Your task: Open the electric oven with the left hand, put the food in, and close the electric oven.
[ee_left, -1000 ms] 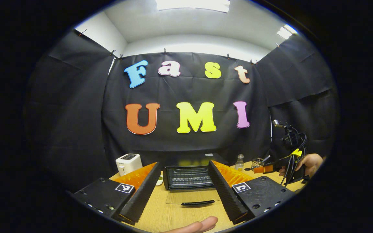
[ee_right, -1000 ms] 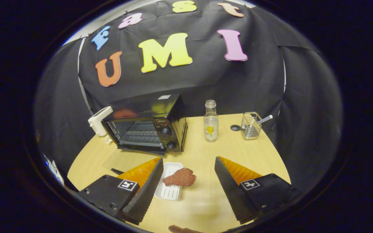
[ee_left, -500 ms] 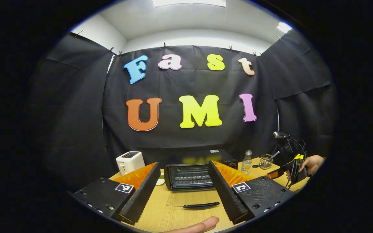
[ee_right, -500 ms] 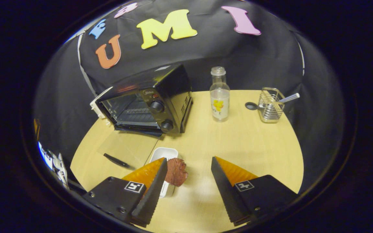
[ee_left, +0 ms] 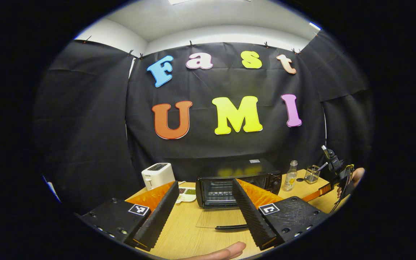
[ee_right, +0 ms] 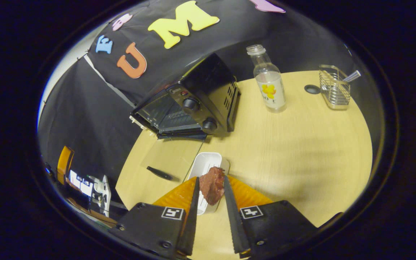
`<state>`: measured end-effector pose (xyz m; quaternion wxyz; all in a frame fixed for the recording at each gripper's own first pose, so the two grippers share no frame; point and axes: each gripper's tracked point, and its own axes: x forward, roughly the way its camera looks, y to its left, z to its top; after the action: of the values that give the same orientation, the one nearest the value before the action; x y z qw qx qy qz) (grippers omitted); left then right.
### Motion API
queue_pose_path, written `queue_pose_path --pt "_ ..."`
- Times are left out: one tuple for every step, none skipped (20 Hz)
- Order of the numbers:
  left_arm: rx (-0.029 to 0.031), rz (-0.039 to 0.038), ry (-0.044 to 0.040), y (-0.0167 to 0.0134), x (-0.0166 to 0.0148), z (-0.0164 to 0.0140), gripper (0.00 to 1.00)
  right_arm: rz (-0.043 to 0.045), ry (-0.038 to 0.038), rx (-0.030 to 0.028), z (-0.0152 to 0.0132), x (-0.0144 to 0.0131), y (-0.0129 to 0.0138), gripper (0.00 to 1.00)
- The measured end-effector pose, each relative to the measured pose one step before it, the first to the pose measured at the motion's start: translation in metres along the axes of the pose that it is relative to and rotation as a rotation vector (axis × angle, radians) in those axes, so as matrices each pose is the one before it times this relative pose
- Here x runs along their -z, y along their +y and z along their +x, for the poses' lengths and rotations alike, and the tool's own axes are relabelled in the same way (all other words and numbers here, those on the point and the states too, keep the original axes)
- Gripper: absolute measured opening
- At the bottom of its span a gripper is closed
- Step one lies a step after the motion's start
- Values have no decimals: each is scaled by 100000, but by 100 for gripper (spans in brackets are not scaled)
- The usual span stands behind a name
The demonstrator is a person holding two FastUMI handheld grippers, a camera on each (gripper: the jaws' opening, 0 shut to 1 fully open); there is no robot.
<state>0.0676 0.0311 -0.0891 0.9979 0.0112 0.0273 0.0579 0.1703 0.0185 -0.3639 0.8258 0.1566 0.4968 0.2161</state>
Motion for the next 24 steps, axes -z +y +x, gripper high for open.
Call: queue_pose_path --pt "254 -331 432 -67 264 162 94 3011 1015 -864 137 244 -501 35" --pt "104 -83 465 -48 177 18 94 3601 1514 -2743 203 282 29 31" --pt "-204 -47 410 -111 -64 -35 94 2447 679 -2358 282 195 44 28" --pt "-202 54 -168 61 -90 -101 94 2188 2156 -1536 169 363 -132 27" --pt "-220 -10 25 38 82 -66 94 1154 580 -3583 46 118 317 25" --pt "-94 166 44 77 57 -123 94 1152 123 -2591 320 156 185 24" --pt "-181 140 -9 176 0 -119 94 603 564 -2906 -259 48 464 19" --pt "-59 227 -31 74 32 -203 94 519 310 -618 -180 200 -38 16" --pt "3 234 -214 163 4 66 94 -1126 93 -767 -138 212 92 13" --pt "168 234 -568 72 -145 -170 94 -502 -1164 383 -189 104 -104 12" --pt "260 18 -668 2 -339 -318 94 -1129 -1773 803 -434 -179 280 11" --pt "41 -275 -217 142 -114 -255 94 -1792 -2679 1305 -642 -90 314 11" --pt "309 -463 -39 139 34 -62 94 -3277 -3089 1690 -799 -303 463 11" --pt "264 -442 -81 49 -9 -155 94 -4686 -3773 1829 -893 -622 598 11" --pt "67 -337 -312 168 -79 -136 94 -4071 -3131 2693 -808 -432 410 11" --pt "280 -132 -605 90 -229 -230 94 -5742 -4190 3228 -885 -917 538 11" --pt "271 -130 -759 108 -196 -214 94 -4658 -3239 2991 -512 -613 437 11" --pt "101 -287 -343 223 26 -176 94 -4930 -2563 3052 -625 -609 518 11" --pt "30 -381 -176 186 33 -250 94 -4711 -2203 2677 -571 -576 703 11" --pt "-29 -256 134 201 137 -133 94 -4228 -1775 1808 -384 -501 754 11" --pt "-159 -144 233 268 196 -84 94 -4114 -1906 1725 -252 -347 885 11" --pt "-151 175 215 219 131 -111 94 -3152 -1438 1119 -96 -307 767 11" --pt "-439 153 132 245 155 -66 94 -3291 -1687 1477 108 -288 958 11" --pt "-691 58 -251 388 0 -140 94 -3370 -1241 1354 296 -235 798 11"
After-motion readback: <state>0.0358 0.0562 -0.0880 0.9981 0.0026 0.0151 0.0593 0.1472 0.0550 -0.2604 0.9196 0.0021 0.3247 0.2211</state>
